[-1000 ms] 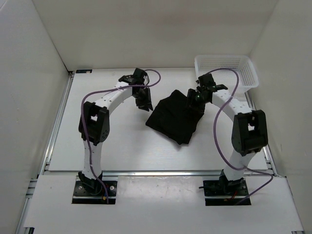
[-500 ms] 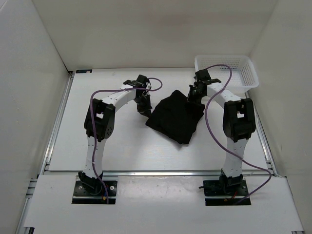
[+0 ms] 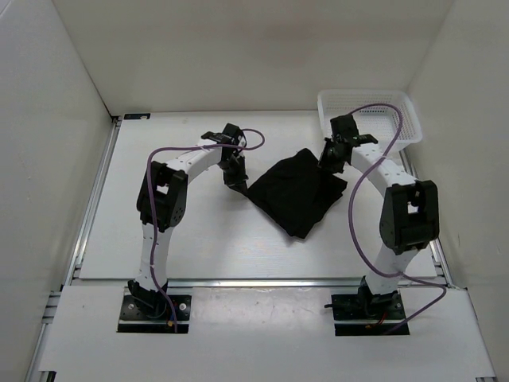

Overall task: Fold and stack the shorts
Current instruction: Fold the shorts

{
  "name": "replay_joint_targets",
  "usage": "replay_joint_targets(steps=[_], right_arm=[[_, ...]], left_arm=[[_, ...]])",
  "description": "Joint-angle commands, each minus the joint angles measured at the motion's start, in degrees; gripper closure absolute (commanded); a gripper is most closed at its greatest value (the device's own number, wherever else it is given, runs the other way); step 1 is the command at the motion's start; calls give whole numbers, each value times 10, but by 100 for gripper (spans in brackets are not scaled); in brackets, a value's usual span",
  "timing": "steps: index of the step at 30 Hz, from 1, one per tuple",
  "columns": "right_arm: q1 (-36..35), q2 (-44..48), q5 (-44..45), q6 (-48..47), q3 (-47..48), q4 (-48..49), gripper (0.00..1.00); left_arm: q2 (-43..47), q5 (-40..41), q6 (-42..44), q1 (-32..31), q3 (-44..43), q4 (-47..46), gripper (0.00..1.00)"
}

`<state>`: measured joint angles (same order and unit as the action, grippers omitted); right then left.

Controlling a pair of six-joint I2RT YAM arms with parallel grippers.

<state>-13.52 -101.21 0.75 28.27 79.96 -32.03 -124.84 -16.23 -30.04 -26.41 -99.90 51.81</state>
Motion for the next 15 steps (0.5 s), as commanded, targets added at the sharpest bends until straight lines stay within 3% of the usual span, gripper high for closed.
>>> replay_joint_targets(steps=[1, 4, 5, 8, 9, 11, 13, 15], right_arm=[[3, -39, 80, -1, -8, -9, 100], [3, -24, 96, -1, -8, -15, 100], [3, -4, 103, -1, -14, -15, 78], [-11, 32, 124, 5, -14, -22, 41], [-26, 51, 134, 5, -7, -36, 36], [-43, 64, 141, 5, 10, -44, 28], [-72, 71, 131, 11, 15, -52, 28], [-100, 71, 88, 22, 15, -52, 46]], left_arm=[[48, -23, -4, -14, -23, -9, 80], [48, -23, -4, -14, -29, -9, 80], [53, -23, -4, -14, -29, -9, 80], [53, -23, -4, -14, -41, -9, 80], [53, -23, -9, -14, -46, -9, 80], [53, -23, -9, -14, -52, -9, 80], [38, -23, -15, -19, -72, -9, 80], [17, -28, -15, -19, -86, -9, 80]])
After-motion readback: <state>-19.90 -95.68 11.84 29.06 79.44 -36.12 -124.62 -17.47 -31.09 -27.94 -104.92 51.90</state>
